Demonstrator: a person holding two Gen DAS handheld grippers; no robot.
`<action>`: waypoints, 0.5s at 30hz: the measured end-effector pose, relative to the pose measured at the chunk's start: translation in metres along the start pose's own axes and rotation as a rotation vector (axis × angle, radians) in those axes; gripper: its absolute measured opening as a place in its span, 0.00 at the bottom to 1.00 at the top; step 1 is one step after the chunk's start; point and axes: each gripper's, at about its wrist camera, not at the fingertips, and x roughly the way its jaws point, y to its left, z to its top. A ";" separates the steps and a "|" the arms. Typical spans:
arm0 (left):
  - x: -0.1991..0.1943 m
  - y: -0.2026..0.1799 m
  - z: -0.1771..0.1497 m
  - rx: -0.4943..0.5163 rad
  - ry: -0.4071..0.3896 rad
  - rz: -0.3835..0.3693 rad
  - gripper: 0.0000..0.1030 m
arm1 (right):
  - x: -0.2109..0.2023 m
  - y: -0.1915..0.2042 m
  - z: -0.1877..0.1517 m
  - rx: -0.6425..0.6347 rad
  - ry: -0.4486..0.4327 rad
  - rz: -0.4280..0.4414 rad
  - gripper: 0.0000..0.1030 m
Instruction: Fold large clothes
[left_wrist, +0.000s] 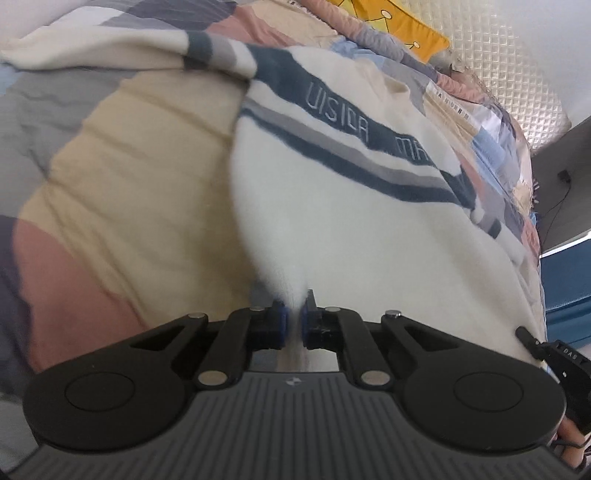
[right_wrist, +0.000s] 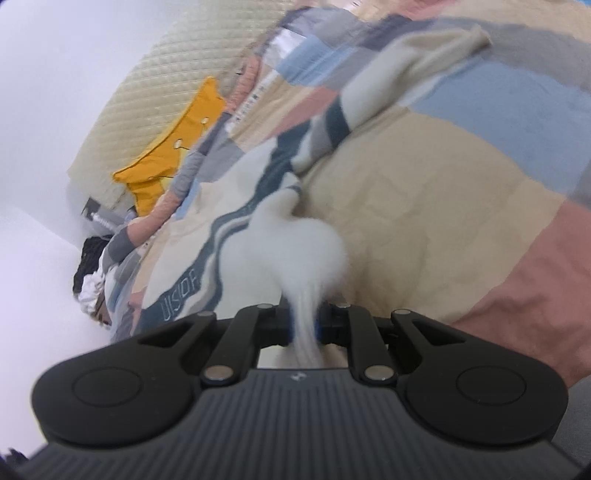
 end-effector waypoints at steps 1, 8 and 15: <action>-0.001 0.002 -0.001 -0.007 0.010 0.006 0.08 | -0.002 0.003 0.000 -0.016 0.001 0.001 0.13; 0.020 0.021 -0.011 -0.018 0.067 0.101 0.09 | 0.024 -0.006 -0.019 0.005 0.138 -0.108 0.15; -0.003 -0.012 -0.022 0.117 -0.009 0.110 0.35 | 0.018 -0.003 -0.018 -0.004 0.100 -0.217 0.35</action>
